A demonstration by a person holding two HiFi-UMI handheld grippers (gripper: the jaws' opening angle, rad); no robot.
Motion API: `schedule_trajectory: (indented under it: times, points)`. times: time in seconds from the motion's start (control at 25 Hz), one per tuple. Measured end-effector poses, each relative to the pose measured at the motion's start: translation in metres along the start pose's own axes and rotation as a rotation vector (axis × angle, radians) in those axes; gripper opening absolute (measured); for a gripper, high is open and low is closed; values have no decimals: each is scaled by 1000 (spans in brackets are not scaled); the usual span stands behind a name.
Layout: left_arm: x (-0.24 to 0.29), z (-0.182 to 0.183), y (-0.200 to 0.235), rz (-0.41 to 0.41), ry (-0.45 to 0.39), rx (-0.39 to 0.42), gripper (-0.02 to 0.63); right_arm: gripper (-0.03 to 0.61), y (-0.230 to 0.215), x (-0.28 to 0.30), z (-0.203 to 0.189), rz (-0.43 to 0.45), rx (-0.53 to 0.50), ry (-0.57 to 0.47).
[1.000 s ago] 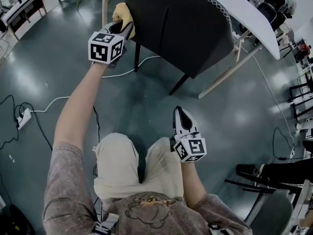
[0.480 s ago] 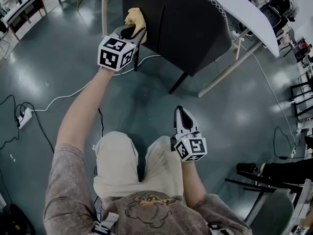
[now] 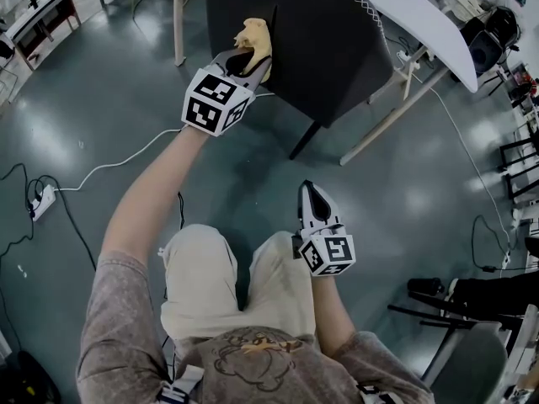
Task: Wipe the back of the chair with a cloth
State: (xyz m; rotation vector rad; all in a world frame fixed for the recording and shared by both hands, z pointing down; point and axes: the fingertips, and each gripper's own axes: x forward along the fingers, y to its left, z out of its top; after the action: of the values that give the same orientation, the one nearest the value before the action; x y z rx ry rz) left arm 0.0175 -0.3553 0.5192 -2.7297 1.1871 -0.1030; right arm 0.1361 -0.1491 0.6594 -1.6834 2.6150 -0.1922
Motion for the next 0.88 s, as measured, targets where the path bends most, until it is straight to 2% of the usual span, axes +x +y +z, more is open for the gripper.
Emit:
schedule_trajectory:
  times: [0.32, 0.88]
  points:
    - [4, 8, -26, -2, 10, 27, 63, 26, -4, -7, 0, -15, 12, -5]
    - [31, 33, -137, -214, -22, 74, 63, 26, -16, -27, 0, -53, 21, -15]
